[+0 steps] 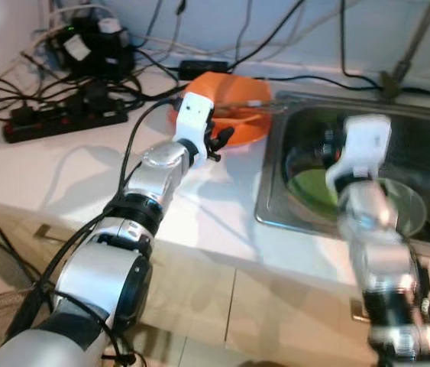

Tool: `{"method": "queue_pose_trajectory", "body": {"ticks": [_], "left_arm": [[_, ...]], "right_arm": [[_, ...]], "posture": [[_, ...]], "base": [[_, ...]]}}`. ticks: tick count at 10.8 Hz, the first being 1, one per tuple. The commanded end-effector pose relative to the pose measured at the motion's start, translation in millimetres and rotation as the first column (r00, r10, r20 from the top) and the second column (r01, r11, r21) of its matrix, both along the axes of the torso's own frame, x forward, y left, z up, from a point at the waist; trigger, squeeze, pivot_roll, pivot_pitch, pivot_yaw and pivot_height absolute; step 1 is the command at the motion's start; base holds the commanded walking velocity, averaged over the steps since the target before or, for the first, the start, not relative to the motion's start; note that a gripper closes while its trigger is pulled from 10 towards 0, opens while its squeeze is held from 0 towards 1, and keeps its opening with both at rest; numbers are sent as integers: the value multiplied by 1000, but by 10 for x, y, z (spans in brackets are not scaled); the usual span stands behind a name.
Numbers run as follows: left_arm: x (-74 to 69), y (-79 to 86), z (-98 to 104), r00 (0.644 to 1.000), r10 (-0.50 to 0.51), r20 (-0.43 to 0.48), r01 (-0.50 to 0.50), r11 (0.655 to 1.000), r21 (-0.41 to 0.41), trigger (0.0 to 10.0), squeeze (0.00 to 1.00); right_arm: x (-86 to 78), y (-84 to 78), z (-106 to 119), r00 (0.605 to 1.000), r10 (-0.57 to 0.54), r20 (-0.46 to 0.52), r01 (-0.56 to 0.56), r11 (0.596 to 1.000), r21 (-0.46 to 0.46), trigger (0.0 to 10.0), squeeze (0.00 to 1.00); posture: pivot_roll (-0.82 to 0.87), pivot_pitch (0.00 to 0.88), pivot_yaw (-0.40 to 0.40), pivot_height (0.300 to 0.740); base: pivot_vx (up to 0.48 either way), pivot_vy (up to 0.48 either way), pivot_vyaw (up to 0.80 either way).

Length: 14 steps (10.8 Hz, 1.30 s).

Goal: Kitchen organization

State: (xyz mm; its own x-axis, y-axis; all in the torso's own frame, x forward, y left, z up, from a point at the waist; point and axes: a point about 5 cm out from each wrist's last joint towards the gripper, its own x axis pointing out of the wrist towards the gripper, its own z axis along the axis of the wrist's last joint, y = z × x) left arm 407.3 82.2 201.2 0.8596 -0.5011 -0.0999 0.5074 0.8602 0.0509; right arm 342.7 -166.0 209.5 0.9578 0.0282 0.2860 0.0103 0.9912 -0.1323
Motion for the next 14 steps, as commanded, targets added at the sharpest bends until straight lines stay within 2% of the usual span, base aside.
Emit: {"method": "queue_pose_trajectory", "body": {"ticks": [1, 2, 3, 5, 8, 9, 13, 14], "left_arm": [[18, -42, 84, 1000, -17, 23, 16, 1000, 7, 10000, 0], [23, -47, 95, 999, -16, 29, 16, 1000, 9, 10000, 0], [36, -9, 112, 1000, -3, 29, 3, 1000, 15, 10000, 0], [64, 58, 160, 999, 26, 40, -27, 999, 30, 10000, 0], [120, 179, 264, 995, 91, 43, -94, 993, 66, 10000, 0], [137, 216, 290, 992, 117, 41, -120, 988, 102, 10000, 0], [138, 172, 276, 996, 86, -8, -84, 981, 174, 10000, 0], [119, 148, 199, 997, 56, -48, -44, 972, 229, 10000, 0]], "right_arm": [[63, -36, -58, 997, -11, -73, 13, 1000, 27, 10000, 0], [118, -60, -36, 995, -15, -101, 21, 998, 58, 10000, 0], [148, -7, -6, 994, 11, -104, -4, 998, 68, 10000, 0], [123, 55, -8, 994, 37, -107, -29, 997, 76, 10000, 0], [75, 57, -38, 991, 45, -124, -35, 996, 84, 10000, 0], [52, 48, -50, 991, 41, -128, -29, 996, 88, 10000, 0], [-65, 36, -102, 989, 24, -144, -9, 995, 102, 10000, 0], [-91, 21, -107, 989, 15, -146, 1, 994, 108, 10000, 0]], "posture": [[39, 97, 14, 740], [50, 109, 4, 740], [53, 122, -1, 740], [55, 133, -6, 740], [42, 155, -2, 740], [37, 160, 1, 740], [14, 170, 38, 740], [18, 171, 49, 740]], "base": [[0, 0, 0], [0, 0, 0], [0, 0, 0], [0, 0, 0], [0, 0, 0], [0, 0, 0], [0, 0, 0], [0, 0, 0]]}}
